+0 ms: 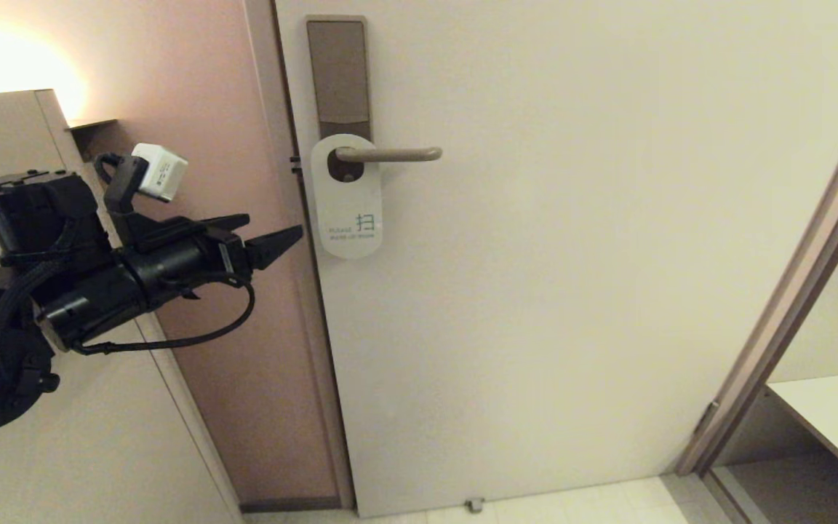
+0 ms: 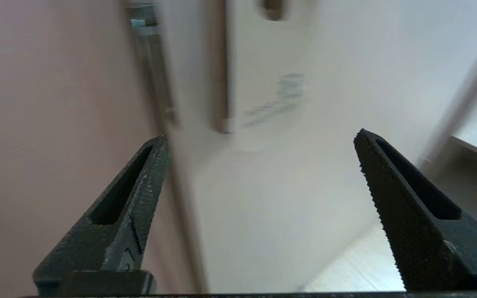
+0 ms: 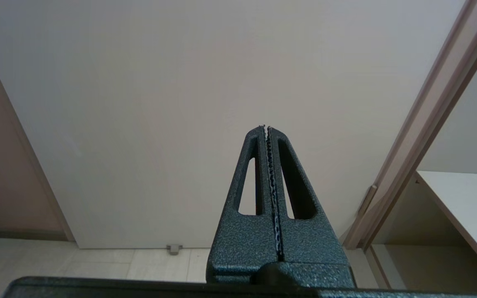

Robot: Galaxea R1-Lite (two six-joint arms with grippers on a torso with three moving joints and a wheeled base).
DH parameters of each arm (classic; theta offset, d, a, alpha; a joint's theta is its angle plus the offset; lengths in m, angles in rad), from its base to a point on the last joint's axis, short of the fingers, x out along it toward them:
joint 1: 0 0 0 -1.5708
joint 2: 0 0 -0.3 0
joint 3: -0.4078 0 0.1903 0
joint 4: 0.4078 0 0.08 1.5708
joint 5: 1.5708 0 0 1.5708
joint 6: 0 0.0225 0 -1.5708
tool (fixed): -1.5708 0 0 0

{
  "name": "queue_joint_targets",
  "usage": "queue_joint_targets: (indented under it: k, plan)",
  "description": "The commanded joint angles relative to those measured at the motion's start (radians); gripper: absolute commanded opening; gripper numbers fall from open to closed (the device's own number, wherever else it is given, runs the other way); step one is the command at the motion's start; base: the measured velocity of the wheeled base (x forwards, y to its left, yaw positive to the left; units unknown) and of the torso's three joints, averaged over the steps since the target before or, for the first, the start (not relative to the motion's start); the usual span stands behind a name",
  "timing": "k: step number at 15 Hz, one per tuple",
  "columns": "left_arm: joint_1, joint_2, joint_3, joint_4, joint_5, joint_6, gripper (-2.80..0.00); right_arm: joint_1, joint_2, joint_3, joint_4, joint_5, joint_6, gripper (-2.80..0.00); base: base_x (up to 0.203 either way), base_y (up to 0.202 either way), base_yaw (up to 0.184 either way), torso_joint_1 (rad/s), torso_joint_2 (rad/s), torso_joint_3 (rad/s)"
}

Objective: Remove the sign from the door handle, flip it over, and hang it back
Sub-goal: Take down the sign

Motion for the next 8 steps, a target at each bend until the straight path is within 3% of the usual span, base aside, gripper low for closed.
queue_joint_targets:
  k: [1,5,8]
  plan:
    - [-0.001,0.006,-0.001,-0.005,-0.034,0.000,0.00,0.000,0.000,0.000,0.000,0.001,0.000,-2.80,0.000,0.000,0.000,0.000,0.00,0.000]
    - [0.001,0.048,-0.018,-0.012,-0.119,-0.003,0.00,0.000,0.000,0.000,0.000,0.001,0.000,-2.80,0.000,0.000,0.000,0.000,0.00,0.000]
    - [0.023,0.099,-0.021,-0.078,-0.161,-0.005,0.00,0.000,0.000,0.000,0.000,0.001,0.000,-2.80,0.000,0.000,0.000,0.000,0.00,0.000]
